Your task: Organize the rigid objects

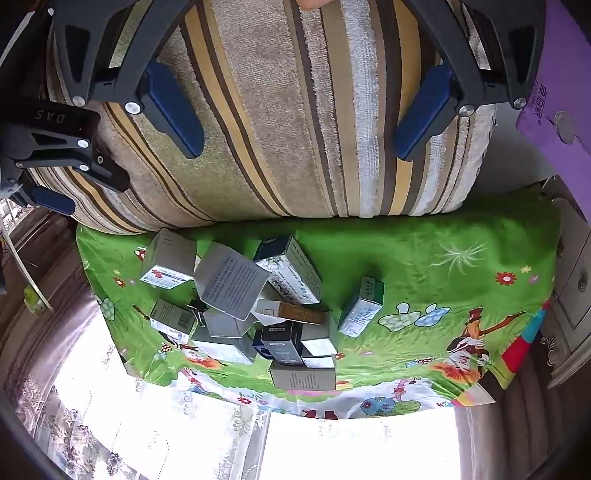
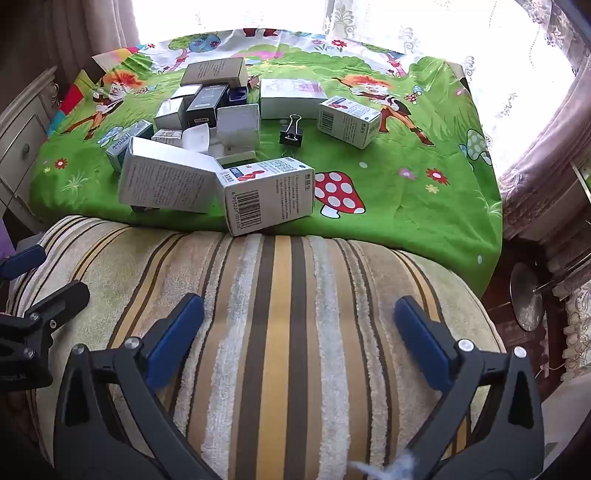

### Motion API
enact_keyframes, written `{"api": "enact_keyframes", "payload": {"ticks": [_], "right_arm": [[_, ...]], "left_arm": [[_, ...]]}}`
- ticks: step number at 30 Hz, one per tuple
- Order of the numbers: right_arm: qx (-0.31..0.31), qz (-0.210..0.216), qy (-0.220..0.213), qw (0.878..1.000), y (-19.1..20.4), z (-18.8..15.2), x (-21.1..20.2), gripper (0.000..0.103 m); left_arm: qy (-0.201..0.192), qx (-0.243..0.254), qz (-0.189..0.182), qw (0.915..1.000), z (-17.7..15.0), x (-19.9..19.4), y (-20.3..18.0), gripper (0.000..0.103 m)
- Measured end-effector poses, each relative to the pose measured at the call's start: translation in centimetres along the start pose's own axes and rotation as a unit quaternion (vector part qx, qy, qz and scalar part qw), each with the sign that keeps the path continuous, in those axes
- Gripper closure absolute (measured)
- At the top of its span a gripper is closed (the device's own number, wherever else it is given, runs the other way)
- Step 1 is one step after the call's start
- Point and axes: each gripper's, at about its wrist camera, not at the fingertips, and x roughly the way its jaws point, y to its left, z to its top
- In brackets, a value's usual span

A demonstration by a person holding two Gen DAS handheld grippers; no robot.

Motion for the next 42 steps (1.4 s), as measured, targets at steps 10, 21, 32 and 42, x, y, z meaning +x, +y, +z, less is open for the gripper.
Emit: {"api": "enact_keyframes", "payload": {"ticks": [10, 21, 32, 42], "right_arm": [[0.0, -0.001, 0.001, 1.0, 0.0, 0.1, 0.2, 0.0], [0.0, -0.002, -0.001, 1.0, 0.1, 0.1, 0.0, 0.0], [-0.001, -0.004, -0.002, 1.0, 0.3, 0.0, 0.0, 0.0], [-0.001, -0.004, -0.002, 1.0, 0.2, 0.0, 0.0, 0.0]], "left_arm": [[-0.03, -0.051, -0.064, 0.9961, -0.5, -0.4, 1.8, 0.0], [-0.035, -0.039, -0.045, 0.9977, -0.8, -0.2, 1.1, 0.0], [-0.014, -0.019, -0.017, 0.9996, -0.5, 0.0, 0.8, 0.0], [-0.002, -0.016, -0.007, 0.9999, -0.4, 0.2, 0.2, 0.0]]}}
